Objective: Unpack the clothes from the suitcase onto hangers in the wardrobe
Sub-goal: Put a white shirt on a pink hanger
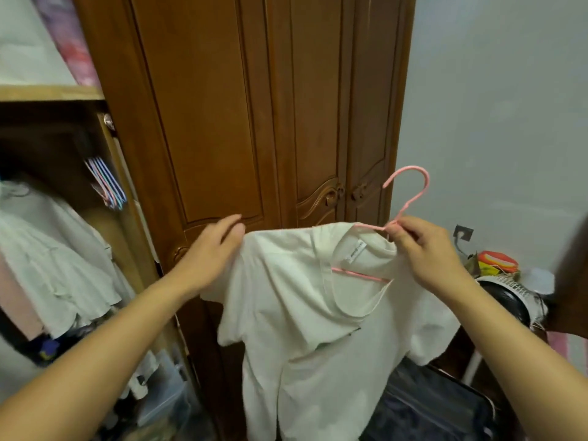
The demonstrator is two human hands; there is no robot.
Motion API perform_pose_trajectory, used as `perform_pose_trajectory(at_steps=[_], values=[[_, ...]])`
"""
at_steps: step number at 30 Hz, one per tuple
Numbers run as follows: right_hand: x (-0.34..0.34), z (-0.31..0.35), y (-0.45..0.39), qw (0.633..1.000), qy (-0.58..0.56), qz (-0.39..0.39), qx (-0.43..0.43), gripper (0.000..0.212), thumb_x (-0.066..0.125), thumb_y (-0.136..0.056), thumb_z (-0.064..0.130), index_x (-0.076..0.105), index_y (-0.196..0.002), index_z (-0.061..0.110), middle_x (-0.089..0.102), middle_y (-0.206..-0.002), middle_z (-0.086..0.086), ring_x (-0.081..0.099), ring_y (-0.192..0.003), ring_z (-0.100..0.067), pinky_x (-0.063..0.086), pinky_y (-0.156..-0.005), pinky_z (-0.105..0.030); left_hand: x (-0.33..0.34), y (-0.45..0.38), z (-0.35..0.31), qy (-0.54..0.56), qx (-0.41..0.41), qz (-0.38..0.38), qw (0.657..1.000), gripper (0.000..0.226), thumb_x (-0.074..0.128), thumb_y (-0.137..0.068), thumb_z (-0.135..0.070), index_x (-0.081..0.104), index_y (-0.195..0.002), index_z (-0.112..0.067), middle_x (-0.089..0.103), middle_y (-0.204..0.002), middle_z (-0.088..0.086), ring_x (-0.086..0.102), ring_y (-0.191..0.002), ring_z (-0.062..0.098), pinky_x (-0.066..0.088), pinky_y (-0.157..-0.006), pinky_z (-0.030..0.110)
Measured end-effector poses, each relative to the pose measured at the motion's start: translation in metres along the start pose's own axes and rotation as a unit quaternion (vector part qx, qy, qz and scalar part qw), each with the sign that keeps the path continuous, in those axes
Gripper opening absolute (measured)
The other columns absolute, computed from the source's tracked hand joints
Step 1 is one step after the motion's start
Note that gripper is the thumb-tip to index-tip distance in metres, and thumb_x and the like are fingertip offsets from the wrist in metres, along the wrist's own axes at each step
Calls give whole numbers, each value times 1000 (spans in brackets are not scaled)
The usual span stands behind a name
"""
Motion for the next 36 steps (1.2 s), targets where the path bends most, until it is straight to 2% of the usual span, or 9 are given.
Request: perform_pose_trajectory(at_steps=[3, 7, 10, 14, 18, 21, 25, 31, 36], values=[[-9, -1, 2, 999, -8, -3, 35, 20, 56, -100, 21, 71, -87, 19, 69, -83, 3, 59, -80, -8, 45, -70, -26, 23, 18, 31, 50, 11, 132, 990, 43, 51, -94, -57, 59, -131, -35, 66, -124, -23, 64, -113, 0, 51, -102, 42], [-35, -10, 0, 999, 42, -2, 31, 18, 56, -100, 19, 71, -91, 17, 67, -83, 3, 60, -81, -11, 44, -69, -22, 2, 19, 44, -95, -15, 89, 991, 32, 58, -88, -53, 69, -69, -29, 70, -67, -14, 64, -62, -2, 52, -67, 36], [-46, -10, -2, 999, 31, 27, 29, 20, 57, -100, 19, 68, -85, 28, 67, -83, 9, 61, -81, -7, 44, -71, -24, -26, 12, 24, -249, 12, 106, 963, 64, 38, -68, -86, 69, -101, -41, 67, -88, -15, 62, -80, 0, 48, -72, 23], [-20, 18, -6, 996, 46, 77, -31, 23, 59, -98, 19, 64, -81, 33, 64, -79, 20, 58, -78, 10, 38, -68, -7, 15, 6, -53, -195, 206, 11, 959, 66, 35, -92, -74, 50, -143, -35, 56, -132, -10, 49, -123, 9, 44, -103, 34], [-1, 38, -2, 984, 87, 119, -98, 17, 61, -97, 26, 63, -83, 35, 61, -77, 20, 59, -77, 2, 39, -68, -10, 62, 2, -87, -199, 234, 83, 948, 24, 41, -105, -47, 62, -109, -38, 68, -96, -13, 63, -90, 11, 52, -75, 39], [4, 30, 9, 981, 142, 90, -95, 14, 62, -96, 32, 71, -86, 28, 61, -74, 17, 57, -71, -3, 42, -65, -18, 71, 3, -82, -140, 214, 47, 966, 24, 46, -105, -34, 60, -85, -36, 65, -78, -11, 58, -76, 9, 49, -72, 37], [17, 25, 24, 986, 156, 21, -53, 17, 66, -94, 29, 79, -95, 18, 66, -77, 10, 57, -69, -8, 44, -64, -21, 90, 12, -82, -117, 190, 31, 974, 24, 47, -105, -34, 65, -90, -29, 67, -82, -10, 61, -77, 10, 52, -73, 38], [28, 34, 23, 990, 9, 134, 36, 14, 64, -96, 31, 77, -95, 25, 69, -78, 15, 60, -74, -1, 40, -66, -16, 81, 9, -68, -83, 165, 62, 981, 31, 53, -102, -40, 69, -79, -28, 67, -73, -9, 61, -73, 8, 51, -71, 40], [61, 33, 20, 993, 64, 83, 56, 17, 65, -94, 38, 79, -91, 27, 70, -75, 11, 63, -75, -10, 55, -71, -38, 78, 13, -53, -139, 148, 8, 979, 26, 55, -102, -39, 72, -86, -28, 65, -69, -9, 59, -67, 8, 45, -59, 33]])
Point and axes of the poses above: each hand's wrist, its own y-axis away from the middle knuckle, its own x-axis out of the palm, z = x × y, the point moved 1 cm from there along -y, towards the middle knuckle
